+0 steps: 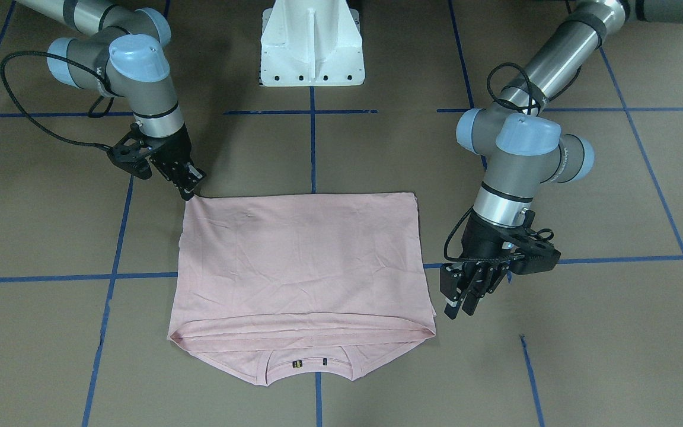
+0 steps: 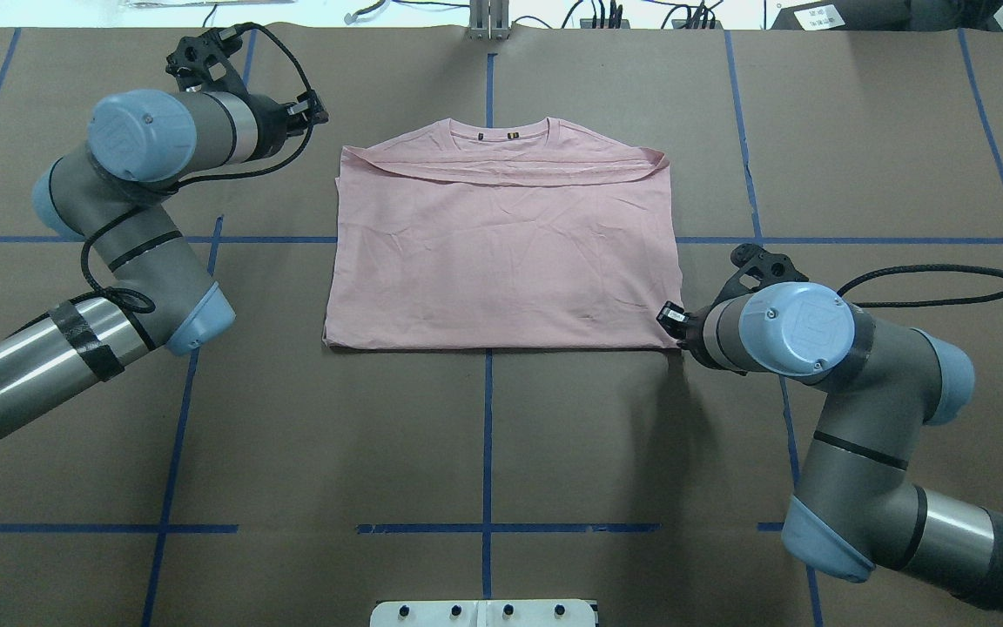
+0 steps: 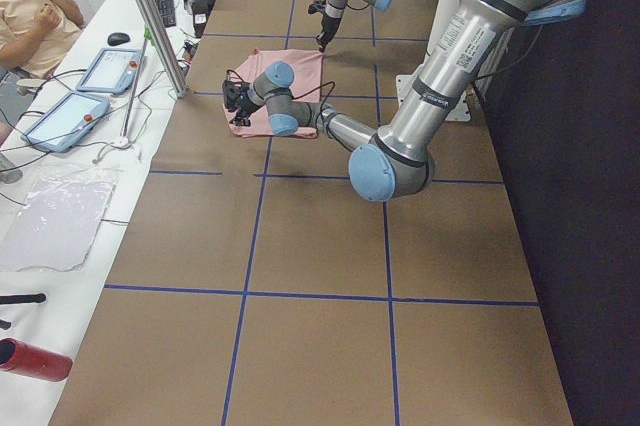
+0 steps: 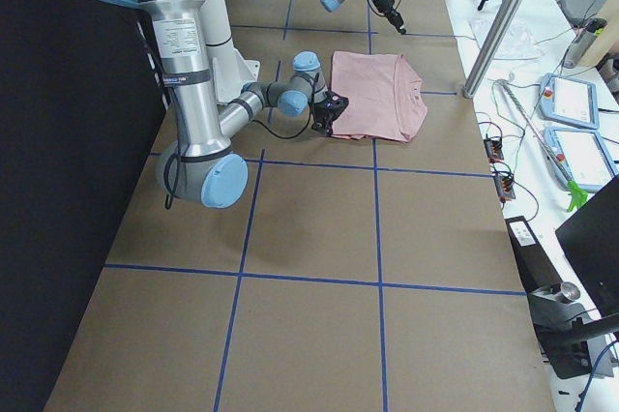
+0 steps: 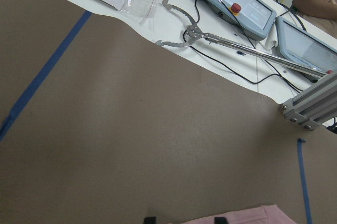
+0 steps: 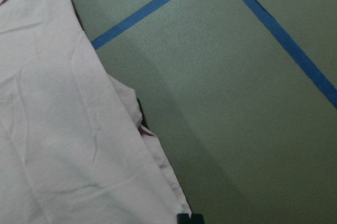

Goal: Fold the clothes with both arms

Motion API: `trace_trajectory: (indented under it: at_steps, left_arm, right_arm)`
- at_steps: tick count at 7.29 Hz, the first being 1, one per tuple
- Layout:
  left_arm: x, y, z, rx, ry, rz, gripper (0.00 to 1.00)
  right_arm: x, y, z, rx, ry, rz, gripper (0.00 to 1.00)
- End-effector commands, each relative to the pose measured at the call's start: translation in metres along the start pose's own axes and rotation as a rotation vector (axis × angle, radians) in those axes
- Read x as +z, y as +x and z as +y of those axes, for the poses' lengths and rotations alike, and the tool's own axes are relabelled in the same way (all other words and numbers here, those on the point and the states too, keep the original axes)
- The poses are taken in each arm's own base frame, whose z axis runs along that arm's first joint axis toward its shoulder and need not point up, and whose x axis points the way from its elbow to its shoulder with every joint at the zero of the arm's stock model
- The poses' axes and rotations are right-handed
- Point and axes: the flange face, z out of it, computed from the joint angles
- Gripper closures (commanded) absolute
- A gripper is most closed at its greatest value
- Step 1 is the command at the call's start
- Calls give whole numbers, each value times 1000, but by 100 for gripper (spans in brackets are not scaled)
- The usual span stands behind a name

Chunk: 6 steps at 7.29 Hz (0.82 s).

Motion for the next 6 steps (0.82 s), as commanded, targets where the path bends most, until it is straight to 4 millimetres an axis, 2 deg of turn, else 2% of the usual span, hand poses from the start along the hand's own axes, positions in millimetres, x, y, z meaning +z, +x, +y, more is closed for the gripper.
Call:
trace_trajectory:
  at_steps: [1, 2, 3, 4, 5, 6]
  left_arm:
    - [-10, 9, -1, -1, 1, 26, 52]
    - [-19, 12, 1, -30, -2, 43, 52]
    - [-45, 23, 11, -69, -55, 95, 52]
    - [-83, 13, 24, -121, -164, 134, 53]
    - [-100, 11, 27, -122, -195, 148, 53]
    - [-101, 11, 27, -123, -198, 150, 52]
  right_arm:
    - [-70, 39, 30, -20, -107, -42, 100]
    - [-101, 63, 65, -6, -179, -43, 100]
    - [-127, 97, 111, -58, -278, -5, 100]
    - [-140, 118, 174, -82, -395, 42, 100]
    - [-141, 145, 219, -126, -469, 111, 100]
    - [-141, 154, 236, -153, -492, 130, 7]
